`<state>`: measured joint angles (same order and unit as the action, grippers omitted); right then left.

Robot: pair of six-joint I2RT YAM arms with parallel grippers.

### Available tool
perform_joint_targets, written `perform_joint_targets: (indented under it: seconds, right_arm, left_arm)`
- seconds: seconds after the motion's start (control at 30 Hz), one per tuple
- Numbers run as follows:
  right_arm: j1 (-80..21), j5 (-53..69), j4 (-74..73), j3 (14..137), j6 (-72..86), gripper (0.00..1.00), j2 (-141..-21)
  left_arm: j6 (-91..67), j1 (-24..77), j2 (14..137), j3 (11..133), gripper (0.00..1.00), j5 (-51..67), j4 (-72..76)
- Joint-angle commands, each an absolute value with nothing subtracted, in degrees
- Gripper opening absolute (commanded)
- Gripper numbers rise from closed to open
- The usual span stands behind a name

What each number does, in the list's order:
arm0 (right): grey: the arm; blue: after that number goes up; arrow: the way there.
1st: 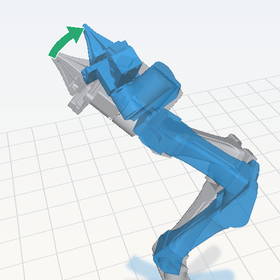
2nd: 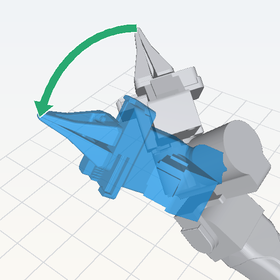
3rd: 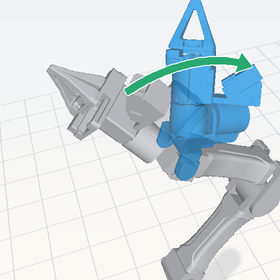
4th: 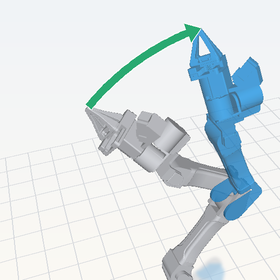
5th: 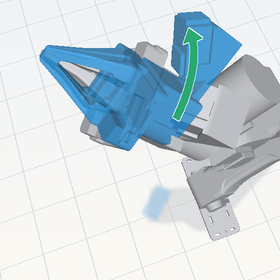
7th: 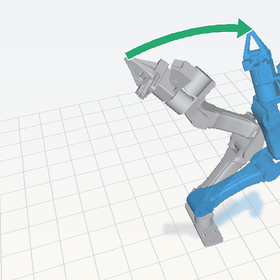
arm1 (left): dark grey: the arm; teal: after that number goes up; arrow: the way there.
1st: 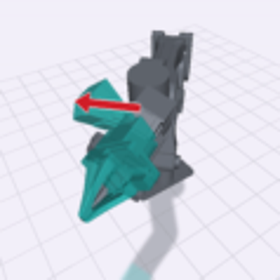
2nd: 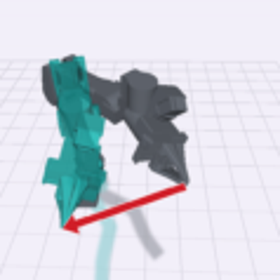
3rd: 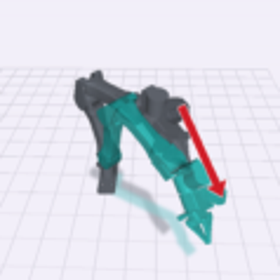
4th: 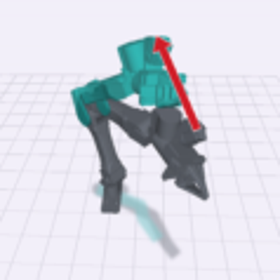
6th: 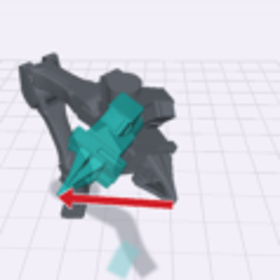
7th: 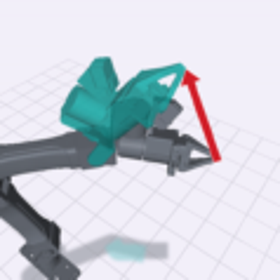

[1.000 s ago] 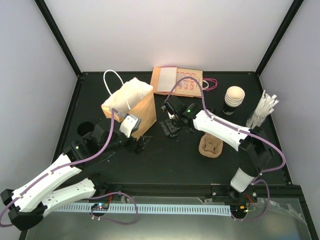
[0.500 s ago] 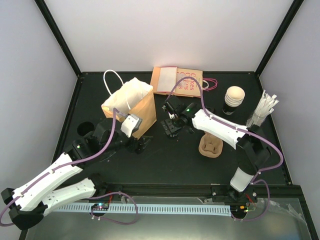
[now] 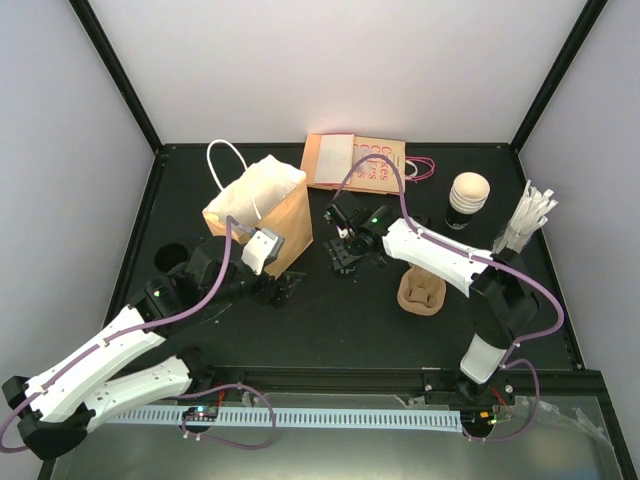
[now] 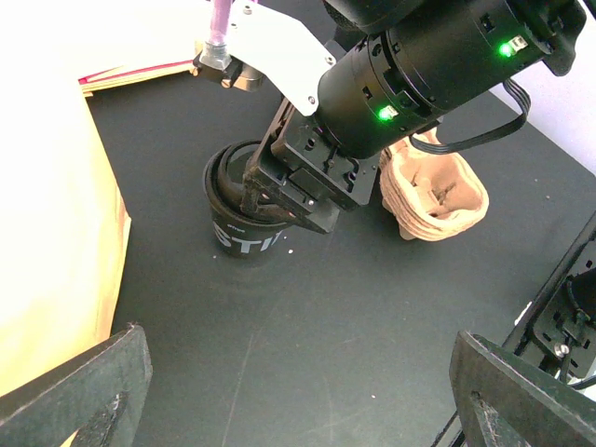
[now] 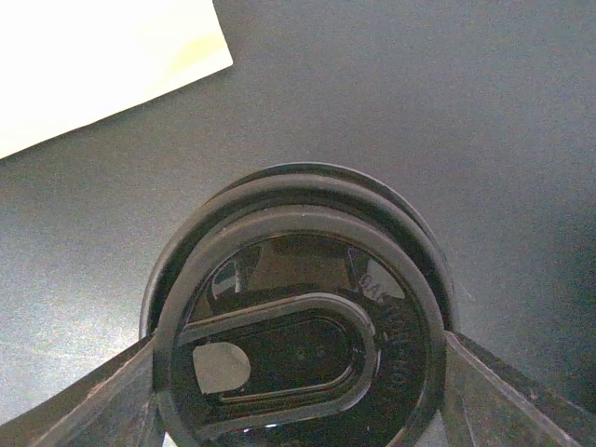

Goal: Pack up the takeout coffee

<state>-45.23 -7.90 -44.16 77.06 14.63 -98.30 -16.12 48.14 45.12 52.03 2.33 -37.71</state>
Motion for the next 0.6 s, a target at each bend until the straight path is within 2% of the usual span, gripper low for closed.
perform_joint_targets:
  seconds: [0.0,0.57]
  right_arm:
    - [-44.9,-9.1,-44.6,78.8,14.7,0.75,-98.5]
    - [-44.8,-9.0,-45.0,81.0,14.4,0.74,-99.1]
  left_arm:
    - [-16.3,48.4,45.2,53.1,0.9,2.5,-37.9]
    - [-16.3,48.4,45.1,53.0,0.9,2.3,-38.1]
